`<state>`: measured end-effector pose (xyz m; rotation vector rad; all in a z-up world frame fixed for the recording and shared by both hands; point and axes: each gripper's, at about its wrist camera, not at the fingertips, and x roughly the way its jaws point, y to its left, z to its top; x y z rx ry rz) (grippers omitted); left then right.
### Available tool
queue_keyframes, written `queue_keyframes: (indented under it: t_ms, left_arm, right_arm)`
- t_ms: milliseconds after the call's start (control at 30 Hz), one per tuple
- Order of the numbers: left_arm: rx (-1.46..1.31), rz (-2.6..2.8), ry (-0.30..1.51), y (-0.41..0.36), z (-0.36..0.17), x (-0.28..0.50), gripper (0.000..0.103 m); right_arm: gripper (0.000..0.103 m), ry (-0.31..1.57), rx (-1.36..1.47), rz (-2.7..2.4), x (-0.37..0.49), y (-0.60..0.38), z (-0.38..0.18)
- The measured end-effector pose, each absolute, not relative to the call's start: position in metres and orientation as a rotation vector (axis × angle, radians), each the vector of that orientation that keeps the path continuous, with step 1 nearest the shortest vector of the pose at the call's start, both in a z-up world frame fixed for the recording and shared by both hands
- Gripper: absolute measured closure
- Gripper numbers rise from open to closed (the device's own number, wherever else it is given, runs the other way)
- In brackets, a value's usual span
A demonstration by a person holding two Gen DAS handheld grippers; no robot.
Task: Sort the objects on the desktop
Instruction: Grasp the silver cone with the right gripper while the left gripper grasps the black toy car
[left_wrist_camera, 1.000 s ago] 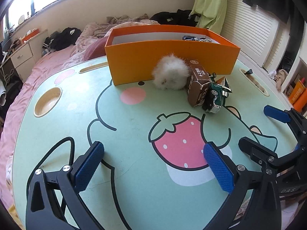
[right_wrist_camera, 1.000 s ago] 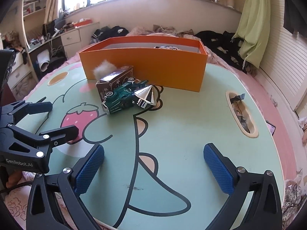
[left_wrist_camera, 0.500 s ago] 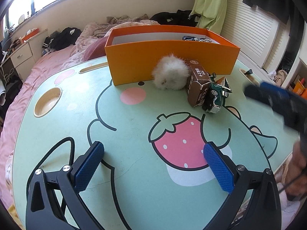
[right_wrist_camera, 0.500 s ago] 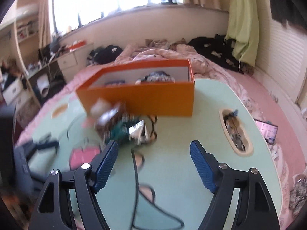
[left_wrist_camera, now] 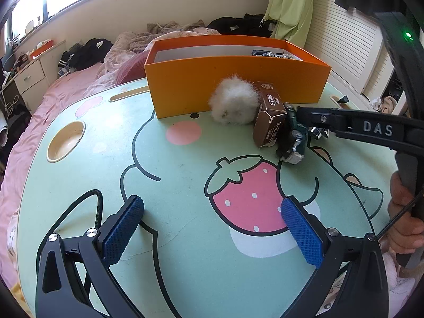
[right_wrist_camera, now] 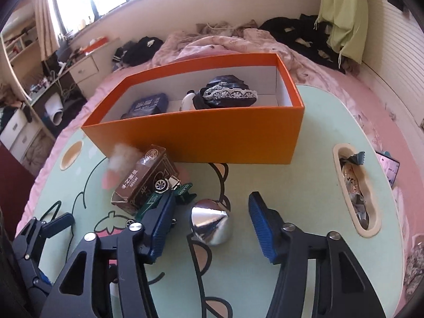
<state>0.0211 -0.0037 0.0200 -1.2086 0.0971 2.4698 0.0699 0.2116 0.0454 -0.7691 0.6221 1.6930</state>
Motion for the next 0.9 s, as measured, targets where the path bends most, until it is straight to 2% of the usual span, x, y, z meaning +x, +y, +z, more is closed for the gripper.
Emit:
queue_keyframes:
  t_ms: [133,233,333,500,700,733,833,900]
  left_arm:
    - [-1.208,2.471,0.101,-0.003,0.02,0.022,0.0]
    - [-1.209,2.472,0.101,-0.003,0.021,0.022,0.0]
    - [-1.208,2.473,0.102,-0.003,0.021,0.022,0.0]
    - [-1.199,2.457,0.095,-0.001,0.025,0.023,0.0]
    - [-1.051,2.339,0.102,0.029,0.061,0.031,0.001]
    - [-1.043,2.301,0.091,0.038,0.067,0.03,0.004]
    - [-1.063,2.222,0.08,0.07,0.077,0.017,0.027]
    - [-1.091,2.211,0.082,0.086,0.076,0.007,0.032]
  right_arm:
    - [0.067,0.619,-0.773,1.689,0.08,0.207,0.041]
    - [0.067,0.551,-0.791,1.668,0.08,0.202,0.038]
    - [0.067,0.559,-0.772,1.683,0.084,0.2,0.038]
    - [0.067,0.551,-0.627,1.75,0.107,0.177,0.051]
    - [0.067,0.494,-0.548,1.725,0.125,0.156,0.069]
    - [0.067,0.494,-0.524,1.715,0.13,0.154,0.072]
    - [0.067,0.519,-0.448,1.697,0.152,0.149,0.083]
    - [0.067,0.527,-0.422,1.679,0.167,0.148,0.089]
